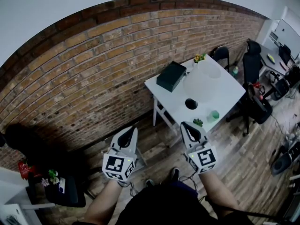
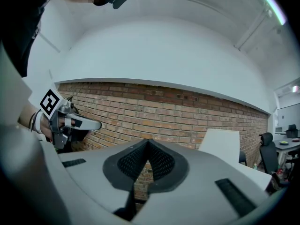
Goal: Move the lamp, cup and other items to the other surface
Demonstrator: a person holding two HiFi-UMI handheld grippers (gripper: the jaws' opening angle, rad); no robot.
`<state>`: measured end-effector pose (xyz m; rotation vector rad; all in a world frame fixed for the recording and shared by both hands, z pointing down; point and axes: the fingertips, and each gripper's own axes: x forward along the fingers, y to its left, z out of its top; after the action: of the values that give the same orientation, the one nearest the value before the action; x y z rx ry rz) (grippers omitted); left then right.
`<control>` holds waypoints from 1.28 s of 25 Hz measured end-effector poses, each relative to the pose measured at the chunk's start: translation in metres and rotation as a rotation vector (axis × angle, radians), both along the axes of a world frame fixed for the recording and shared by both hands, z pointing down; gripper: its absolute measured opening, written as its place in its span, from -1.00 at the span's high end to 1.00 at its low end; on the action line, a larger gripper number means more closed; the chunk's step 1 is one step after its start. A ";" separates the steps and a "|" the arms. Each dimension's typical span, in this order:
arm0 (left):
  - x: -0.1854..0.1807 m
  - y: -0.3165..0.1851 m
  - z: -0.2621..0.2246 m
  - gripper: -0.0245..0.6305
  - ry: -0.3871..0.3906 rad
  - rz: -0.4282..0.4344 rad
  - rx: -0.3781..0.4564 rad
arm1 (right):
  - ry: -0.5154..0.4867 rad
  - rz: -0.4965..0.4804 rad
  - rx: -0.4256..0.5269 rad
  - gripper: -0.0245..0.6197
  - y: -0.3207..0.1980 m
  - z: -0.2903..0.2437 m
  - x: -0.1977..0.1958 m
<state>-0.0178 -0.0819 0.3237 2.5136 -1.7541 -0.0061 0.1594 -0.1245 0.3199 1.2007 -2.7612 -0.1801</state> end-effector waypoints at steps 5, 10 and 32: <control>-0.005 0.001 -0.001 0.91 -0.004 -0.010 0.008 | -0.002 -0.005 -0.004 0.91 0.001 0.004 -0.001; -0.007 0.002 -0.001 0.91 0.000 -0.013 0.005 | 0.015 -0.005 0.003 0.91 0.001 0.003 -0.002; -0.010 -0.002 0.007 0.91 0.009 -0.020 -0.011 | 0.012 -0.015 0.010 0.91 -0.002 0.001 -0.006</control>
<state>-0.0280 -0.0835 0.3307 2.4838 -1.7711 -0.0088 0.1531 -0.1261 0.3205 1.1778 -2.7624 -0.2022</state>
